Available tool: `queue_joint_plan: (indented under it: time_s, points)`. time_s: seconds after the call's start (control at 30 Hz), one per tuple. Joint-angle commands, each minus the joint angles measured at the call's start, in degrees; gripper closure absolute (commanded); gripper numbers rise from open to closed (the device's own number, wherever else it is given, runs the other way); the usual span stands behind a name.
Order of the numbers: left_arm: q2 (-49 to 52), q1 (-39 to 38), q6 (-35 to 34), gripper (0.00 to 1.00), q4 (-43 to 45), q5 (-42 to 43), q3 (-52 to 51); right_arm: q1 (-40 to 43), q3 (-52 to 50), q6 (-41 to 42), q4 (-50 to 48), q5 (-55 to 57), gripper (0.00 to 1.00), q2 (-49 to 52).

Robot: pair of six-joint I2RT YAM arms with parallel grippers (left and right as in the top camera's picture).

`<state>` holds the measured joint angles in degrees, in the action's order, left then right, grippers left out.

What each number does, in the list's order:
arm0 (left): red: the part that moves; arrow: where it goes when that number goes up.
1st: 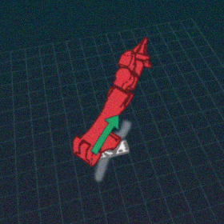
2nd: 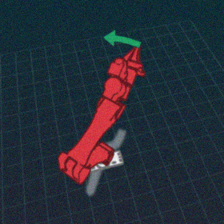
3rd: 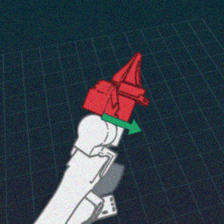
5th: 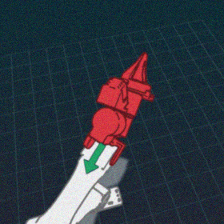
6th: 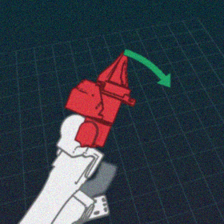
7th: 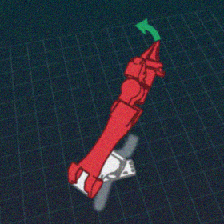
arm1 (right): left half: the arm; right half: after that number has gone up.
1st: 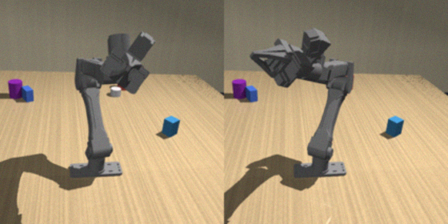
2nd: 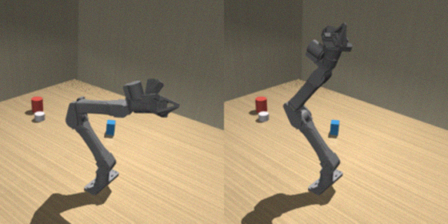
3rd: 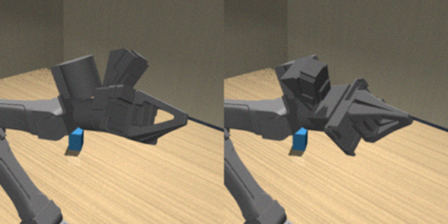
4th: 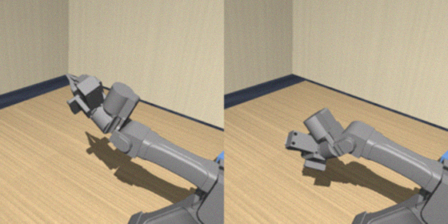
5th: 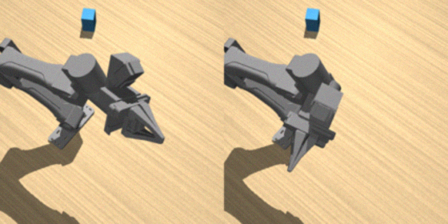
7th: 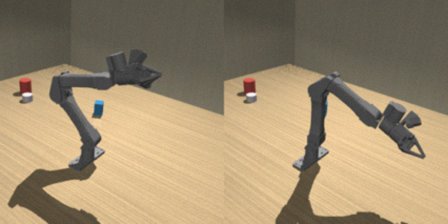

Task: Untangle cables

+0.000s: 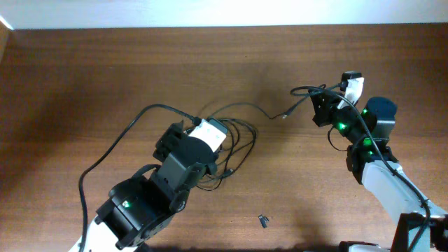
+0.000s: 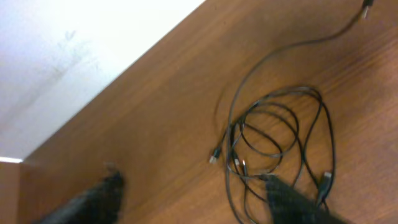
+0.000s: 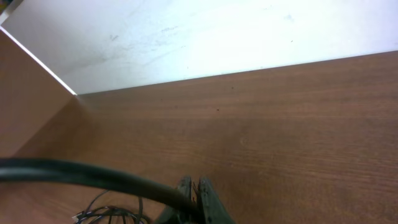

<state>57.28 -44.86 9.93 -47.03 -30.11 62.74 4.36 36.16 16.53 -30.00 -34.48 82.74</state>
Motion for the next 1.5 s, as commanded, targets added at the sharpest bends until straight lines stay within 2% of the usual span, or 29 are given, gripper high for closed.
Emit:
queue_joint_plan:
  time_s: [0.0, 0.07, 0.1, 0.3, 0.4, 0.47, 0.57, 0.67, 0.73, 0.8, 0.97, 1.1, 1.33, 1.43, 1.47]
  points:
    - [1.7, 0.04, 0.02, 0.06, -1.51, 3.02, 0.09, 0.22, 0.5, 0.5, -0.37, -0.17, 0.96, 0.2]
    - [4.15, 0.04, 0.0, 0.14, -1.53, 4.87, 0.09, 0.22, 0.5, 0.5, -0.35, -1.49, 0.96, 0.2]
    - [6.03, 0.04, 0.02, 0.15, -1.53, 4.83, 0.09, 0.22, 0.5, 0.5, -0.37, -1.84, 0.96, 0.2]
    - [18.95, 0.04, 0.02, 0.0, -1.46, 4.83, 0.09, 0.22, 0.5, 0.48, -0.37, -2.58, 0.96, 0.2]
    - [22.95, 0.04, -1.22, 0.01, -1.51, 4.83, 0.09, 0.22, 0.5, 0.5, -0.31, -2.6, 0.96, 0.2]
    - [24.57, 0.04, -5.2, 0.01, -2.43, 4.85, 0.09, 0.22, 0.5, 0.48, 0.15, -2.6, 0.96, 0.2]
    - [24.83, 0.04, -5.55, 0.01, -6.29, 5.35, 0.09, 0.22, 0.5, 0.46, 1.11, -2.58, 0.96, 0.2]
    - [24.83, 0.04, -0.85, 0.01, -12.11, 12.94, 0.09, 0.22, 0.5, 0.44, 1.09, -2.56, 0.96, 0.2]
    - [24.85, 0.04, 0.68, 0.01, -12.94, 16.92, 0.09, 0.22, 0.5, 0.46, 1.11, -2.6, 0.96, 0.2]
    - [24.87, 0.04, 3.21, 0.01, -14.34, 16.85, 0.04, 0.22, 0.5, 0.46, 1.11, -2.99, 0.96, 0.2]
    - [25.79, 0.13, 14.78, 0.01, -13.7, 16.81, -2.91, 0.22, 0.5, 0.48, 1.16, -4.94, 0.96, 0.2]
    - [26.03, 1.66, 15.69, 0.01, -9.64, 14.69, -6.64, 0.22, 0.5, 0.48, 1.42, -4.94, 0.96, 0.2]
    - [26.03, 6.95, 15.67, 0.17, -1.4, 14.47, -10.23, 0.22, 0.5, 0.46, 2.23, -4.94, 0.96, 0.2]
    - [26.25, 7.32, 15.69, 0.16, 0.2, 17.73, -10.23, 0.22, 0.5, 0.46, 2.25, -4.94, 0.96, 0.2]
    - [26.29, 7.32, 15.69, 0.11, 0.35, 19.91, -10.23, 0.22, 0.5, 0.46, 2.25, -4.94, 0.96, 0.2]
